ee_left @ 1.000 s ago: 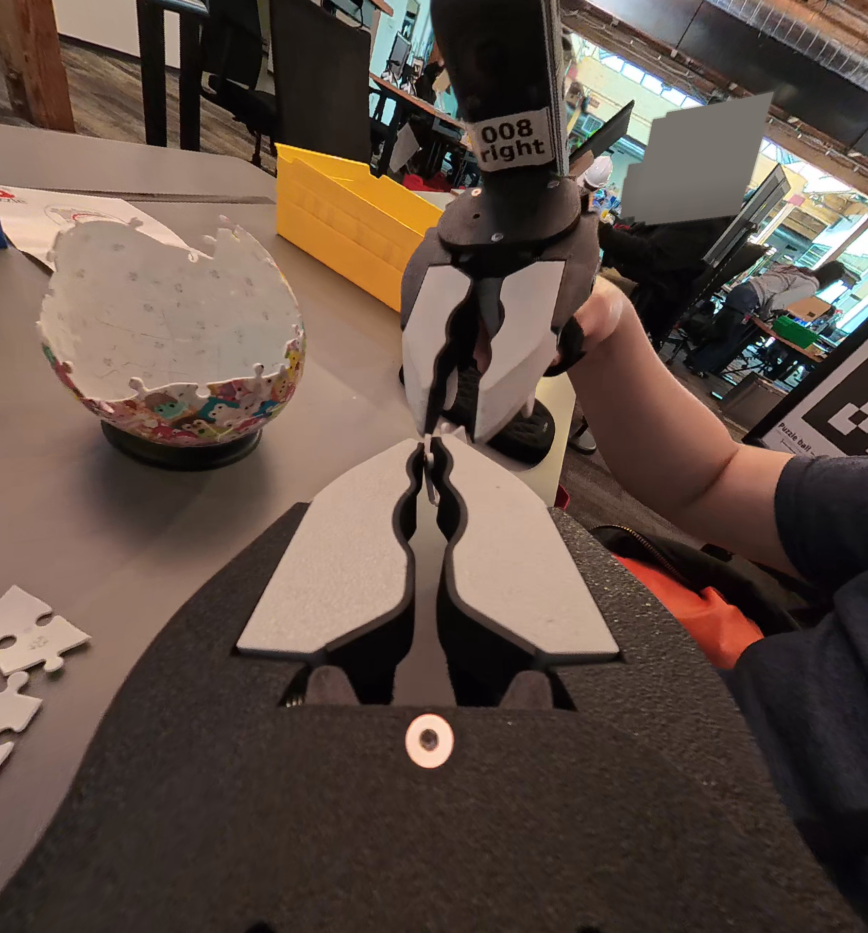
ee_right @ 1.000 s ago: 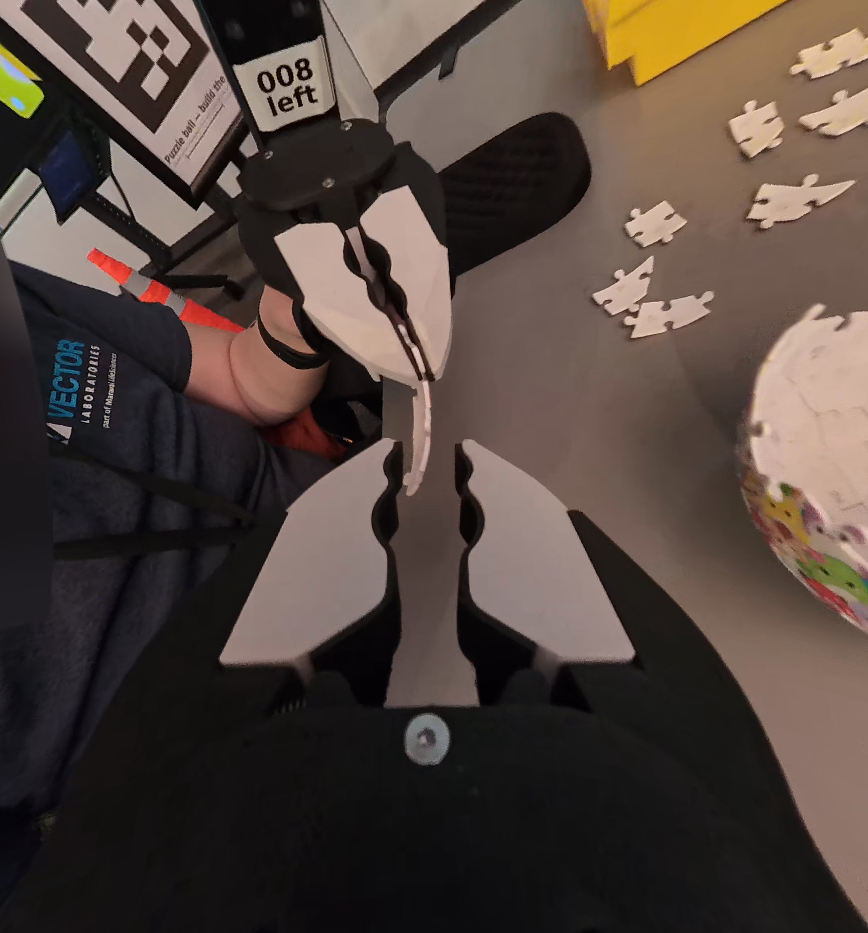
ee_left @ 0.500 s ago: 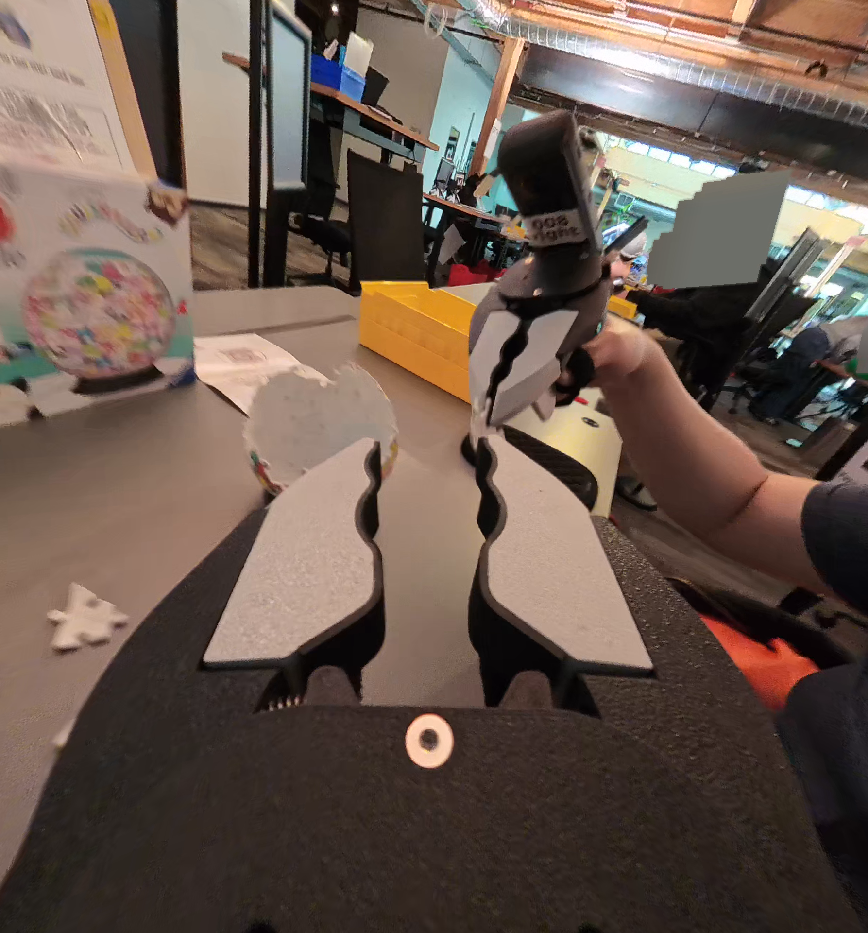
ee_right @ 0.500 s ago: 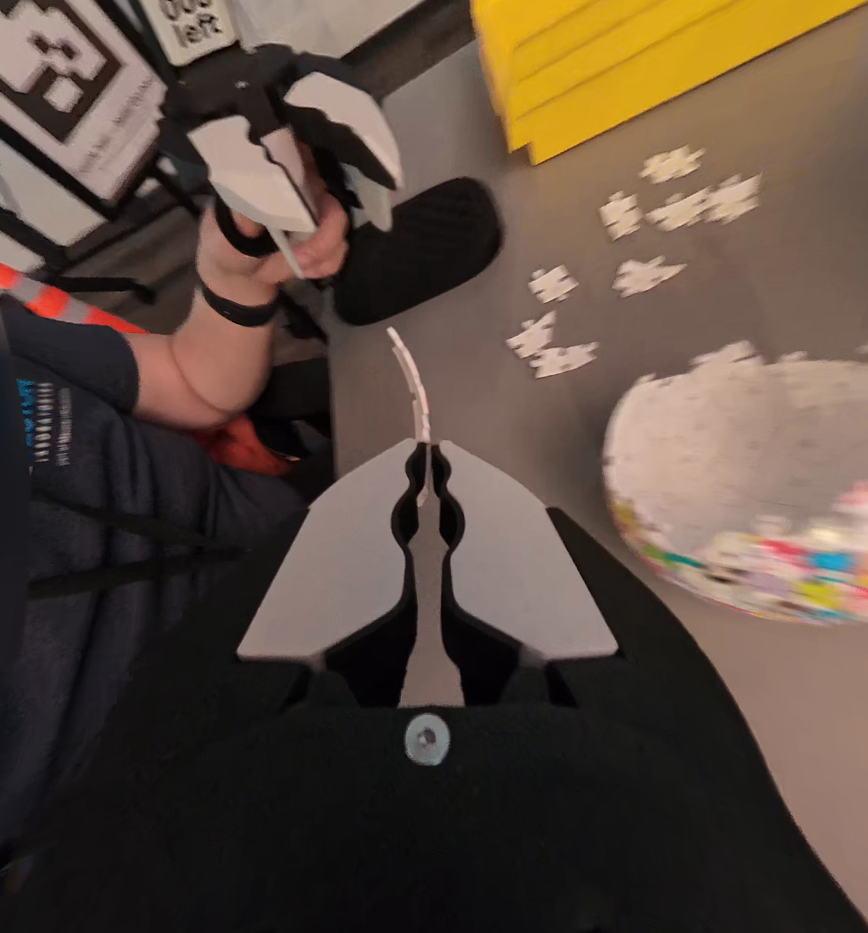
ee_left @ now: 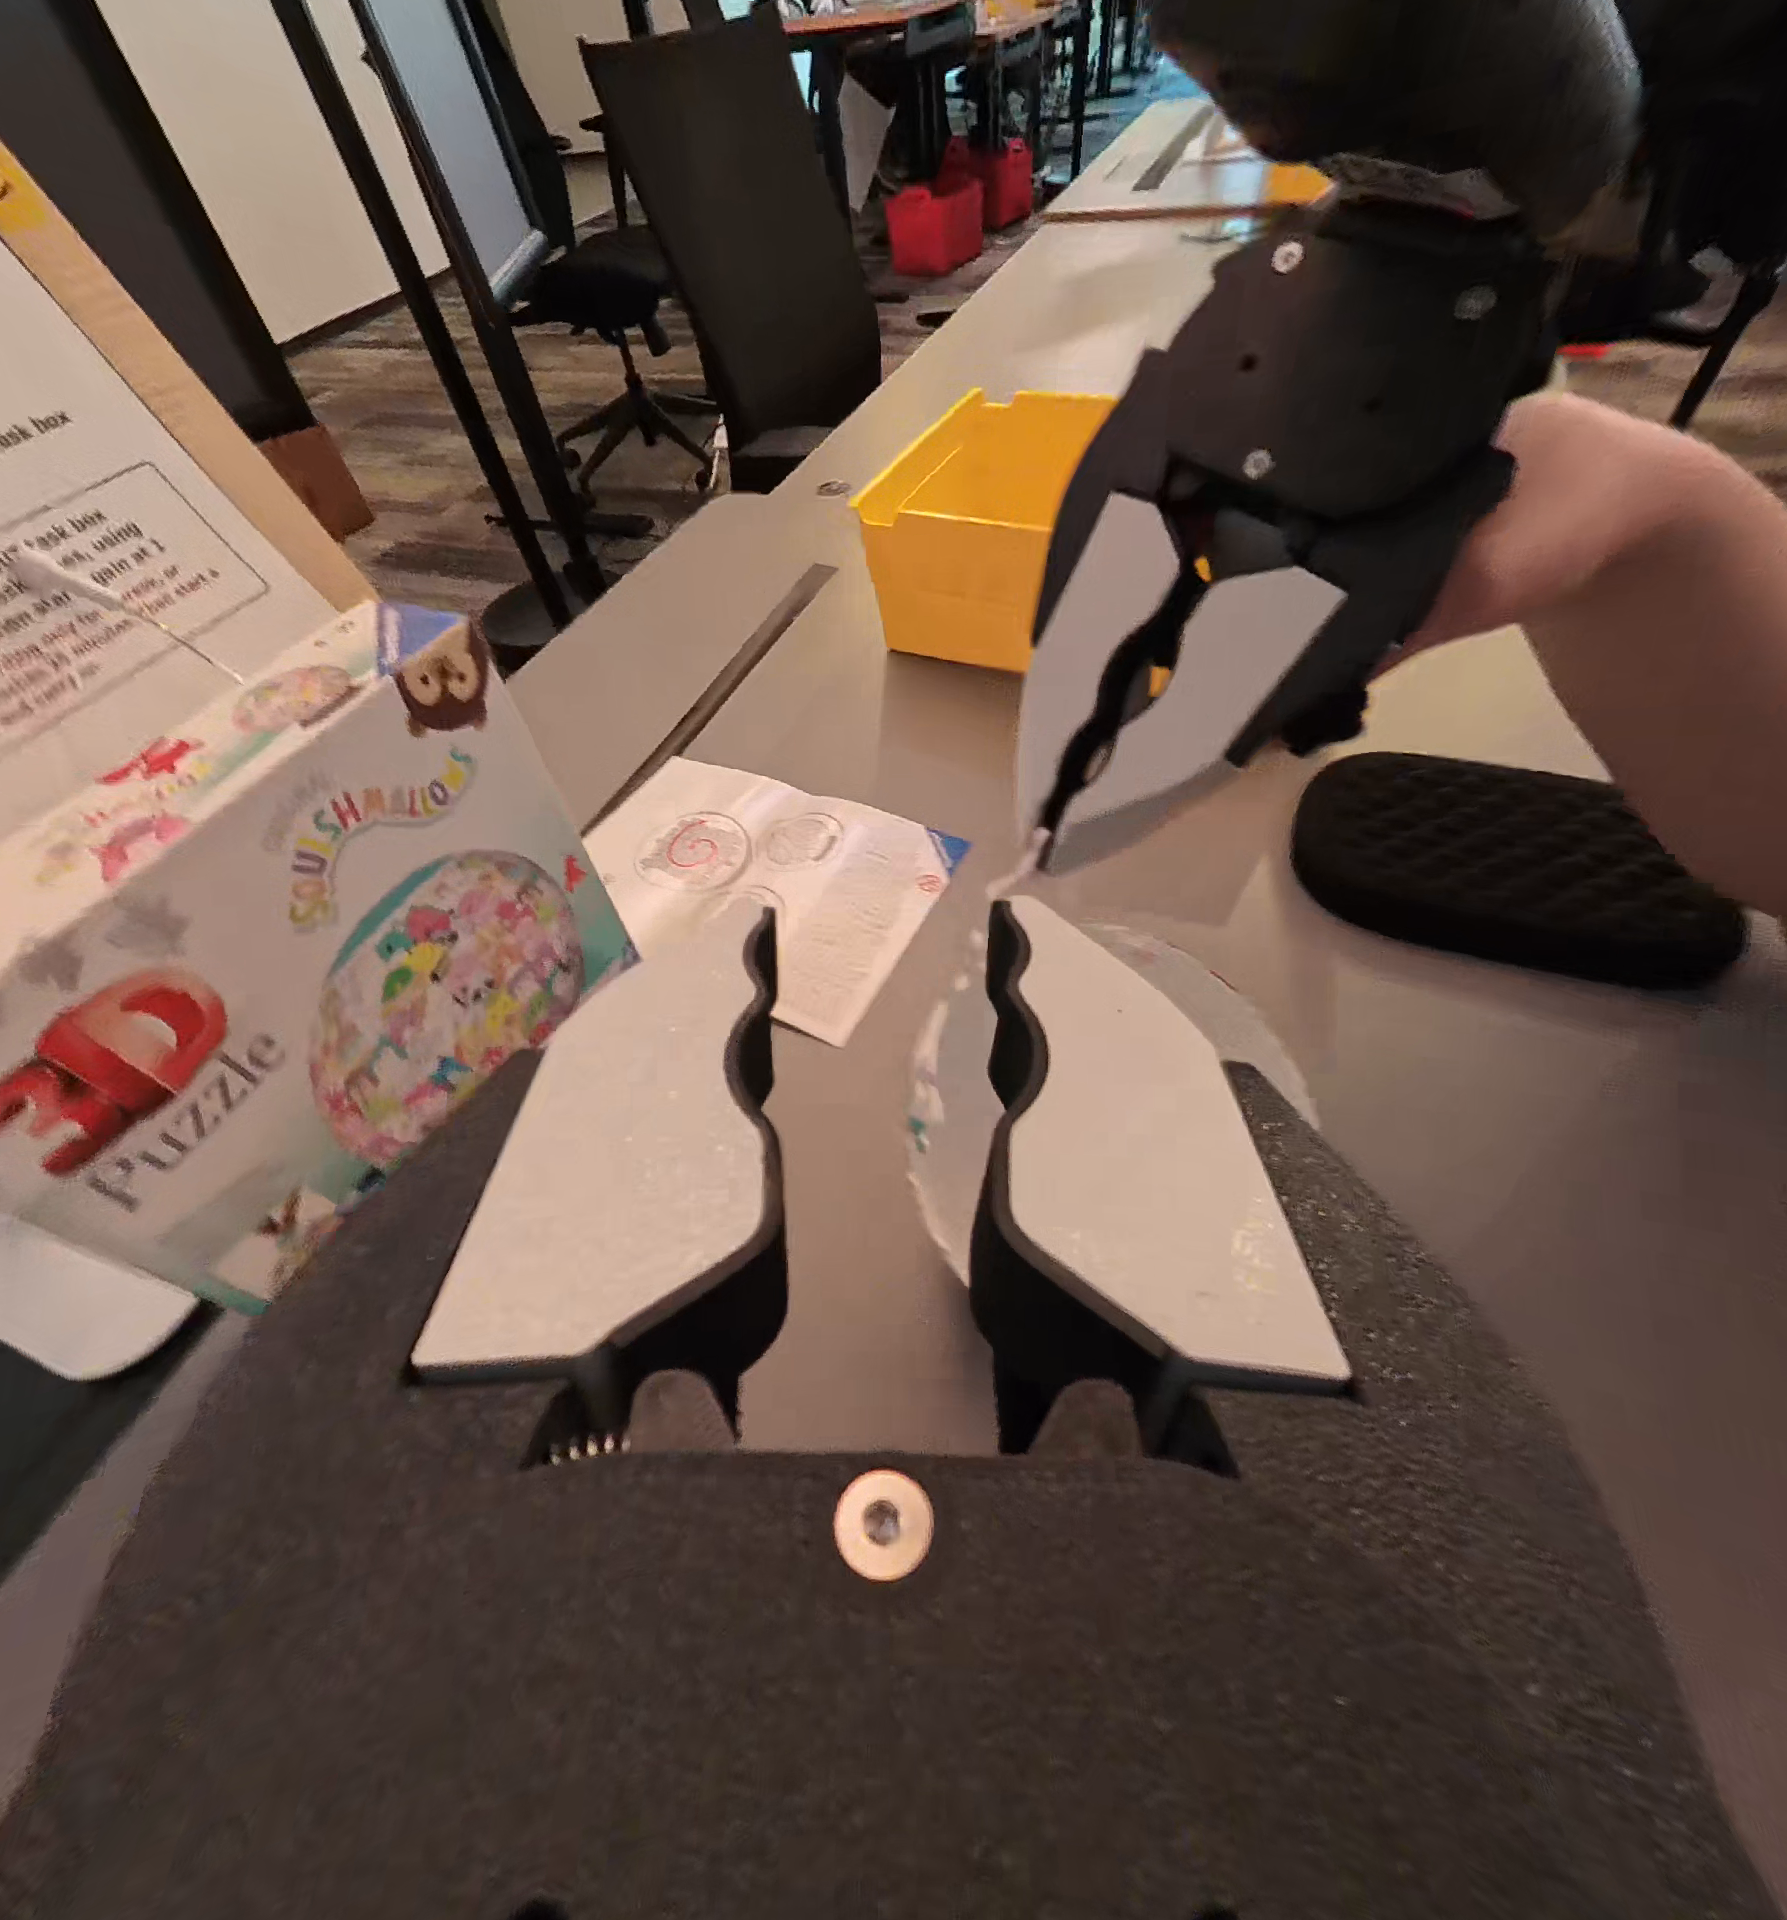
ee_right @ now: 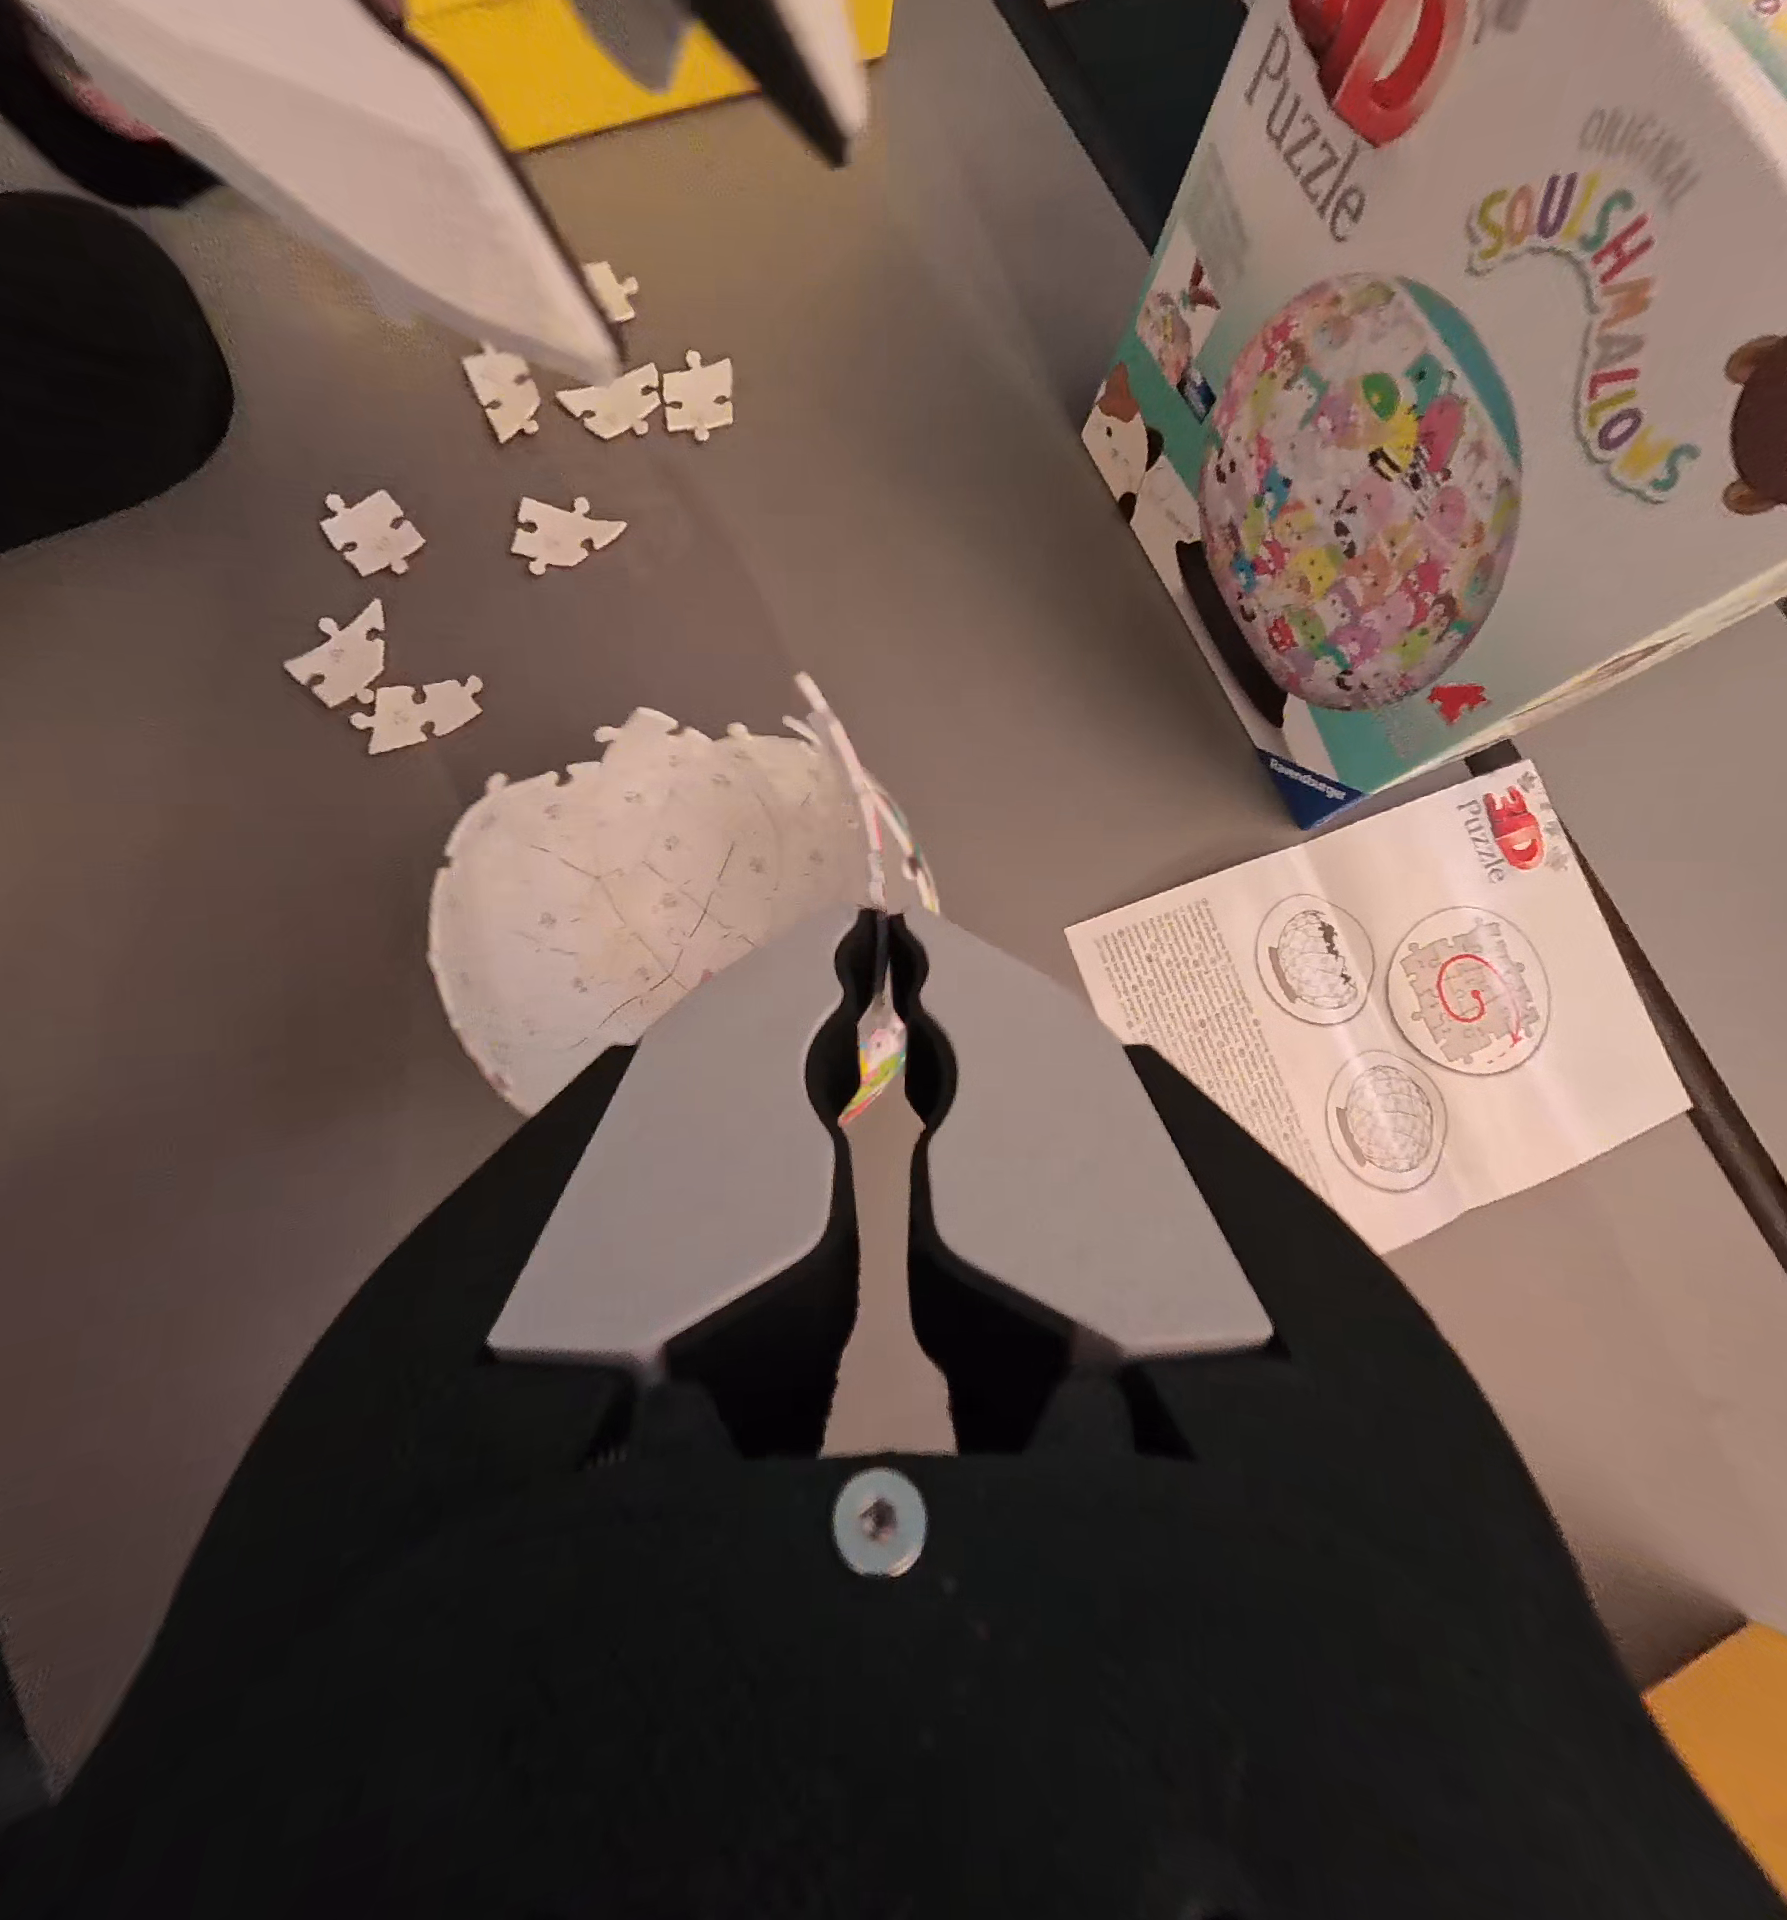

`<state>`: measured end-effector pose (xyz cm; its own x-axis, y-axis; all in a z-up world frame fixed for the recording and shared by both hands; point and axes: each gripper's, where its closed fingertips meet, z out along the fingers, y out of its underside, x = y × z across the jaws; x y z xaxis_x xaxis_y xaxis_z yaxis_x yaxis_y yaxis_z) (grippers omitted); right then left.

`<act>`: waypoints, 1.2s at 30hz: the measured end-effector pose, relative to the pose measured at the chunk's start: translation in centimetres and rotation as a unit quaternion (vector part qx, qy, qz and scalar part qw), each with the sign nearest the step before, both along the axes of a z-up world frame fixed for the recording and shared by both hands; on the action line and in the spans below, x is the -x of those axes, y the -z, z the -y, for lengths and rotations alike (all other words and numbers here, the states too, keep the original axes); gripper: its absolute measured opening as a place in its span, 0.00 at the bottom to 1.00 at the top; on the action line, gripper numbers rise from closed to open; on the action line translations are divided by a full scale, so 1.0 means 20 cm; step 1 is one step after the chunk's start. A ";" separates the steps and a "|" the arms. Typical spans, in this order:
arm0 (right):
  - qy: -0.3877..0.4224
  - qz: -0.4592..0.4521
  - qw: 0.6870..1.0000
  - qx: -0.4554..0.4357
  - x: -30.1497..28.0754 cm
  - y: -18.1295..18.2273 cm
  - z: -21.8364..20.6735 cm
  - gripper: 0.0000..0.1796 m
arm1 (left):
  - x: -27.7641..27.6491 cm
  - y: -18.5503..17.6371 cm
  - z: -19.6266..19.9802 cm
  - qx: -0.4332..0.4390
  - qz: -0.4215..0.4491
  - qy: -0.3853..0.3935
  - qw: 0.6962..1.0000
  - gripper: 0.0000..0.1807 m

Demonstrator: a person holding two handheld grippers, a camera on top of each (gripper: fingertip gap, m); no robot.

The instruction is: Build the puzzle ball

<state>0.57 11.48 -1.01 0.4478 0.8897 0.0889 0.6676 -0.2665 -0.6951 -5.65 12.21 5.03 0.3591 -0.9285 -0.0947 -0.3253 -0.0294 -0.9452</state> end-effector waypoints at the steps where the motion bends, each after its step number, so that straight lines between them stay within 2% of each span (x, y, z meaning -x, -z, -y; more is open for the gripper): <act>1: 0.001 -0.004 1.000 0.002 -0.01 0.01 -0.01 0.02 | -0.03 -0.01 -0.04 -0.007 -0.001 0.009 1.000 0.23; 6: 0.014 0.014 1.000 -0.009 -0.07 0.02 -0.06 0.02 | -0.17 -0.05 -0.10 0.012 0.005 0.079 0.997 0.22; 12: -0.012 0.063 0.998 0.016 -0.07 0.05 -0.04 0.02 | -0.23 0.08 -0.11 0.033 -0.022 0.122 0.992 0.24; 25: -0.035 0.099 0.994 -0.005 -0.03 0.14 -0.04 0.02 | -0.24 0.24 -0.08 0.032 -0.099 0.121 0.987 0.23; 36: -0.030 0.085 0.996 -0.004 -0.01 0.16 -0.04 0.02 | -0.26 0.38 -0.07 0.021 -0.152 0.123 0.981 0.23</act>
<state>0.84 12.36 -4.21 0.3711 0.9136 0.1659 0.7909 -0.2175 -0.5720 -0.45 13.64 -2.50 0.0860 -0.9888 -0.1220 -0.5935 0.0475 -0.8035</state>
